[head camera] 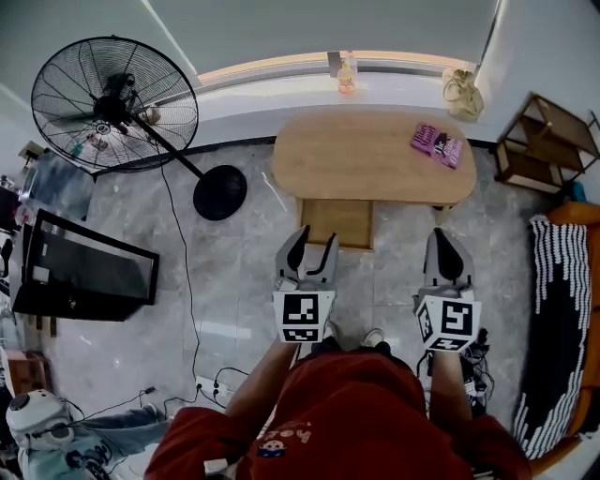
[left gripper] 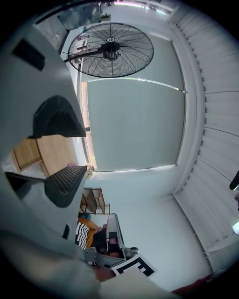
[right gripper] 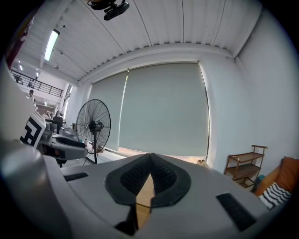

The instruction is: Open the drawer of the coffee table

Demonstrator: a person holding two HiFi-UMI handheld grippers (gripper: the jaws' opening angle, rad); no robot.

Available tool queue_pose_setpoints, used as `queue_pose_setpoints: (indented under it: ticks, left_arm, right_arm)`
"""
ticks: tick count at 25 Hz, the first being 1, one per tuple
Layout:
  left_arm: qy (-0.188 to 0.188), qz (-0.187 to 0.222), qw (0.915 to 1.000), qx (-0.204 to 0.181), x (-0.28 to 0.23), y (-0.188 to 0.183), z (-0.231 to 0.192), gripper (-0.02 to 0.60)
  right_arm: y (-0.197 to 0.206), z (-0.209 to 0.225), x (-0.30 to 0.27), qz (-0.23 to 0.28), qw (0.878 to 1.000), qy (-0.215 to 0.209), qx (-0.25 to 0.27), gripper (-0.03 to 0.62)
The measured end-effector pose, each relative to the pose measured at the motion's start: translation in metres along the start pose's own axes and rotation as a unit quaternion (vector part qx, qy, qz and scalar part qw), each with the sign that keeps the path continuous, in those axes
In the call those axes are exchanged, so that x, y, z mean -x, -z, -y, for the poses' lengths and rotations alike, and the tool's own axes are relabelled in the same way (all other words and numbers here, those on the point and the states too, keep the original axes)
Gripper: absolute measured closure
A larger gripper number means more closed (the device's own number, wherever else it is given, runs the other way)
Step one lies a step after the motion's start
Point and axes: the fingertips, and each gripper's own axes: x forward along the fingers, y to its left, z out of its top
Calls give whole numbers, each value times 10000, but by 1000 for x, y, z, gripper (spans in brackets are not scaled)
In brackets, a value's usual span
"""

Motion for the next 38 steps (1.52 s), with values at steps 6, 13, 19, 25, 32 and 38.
queue_pose_setpoints:
  ticks: [6, 13, 19, 25, 32, 38]
  left_arm:
    - [26, 82, 10000, 49, -4, -6, -2, 394]
    - [-119, 51, 9998, -126, -3, -4, -2, 462]
    - [-239, 160, 9991, -302, 2, -9, -5, 562]
    - [-299, 190, 9991, -215, 10, -10, -8, 575]
    - [-373, 188, 9989, -226, 15, -9, -14, 575]
    - [-436, 174, 9986, -244, 18, -7, -17, 575]
  right_arm:
    - [-5, -3, -6, 38, 10000, -43, 35, 597]
    - [-1, -5, -7, 18, 9999, -122, 41, 597]
    - [-2, -13, -7, 26, 9997, -226, 82, 597]
    - [-1, -23, -5, -6, 9993, -337, 158, 597]
    - [-4, -30, -6, 31, 9990, -409, 202, 597]
    - [-3, -32, -7, 14, 9989, -423, 190, 597]
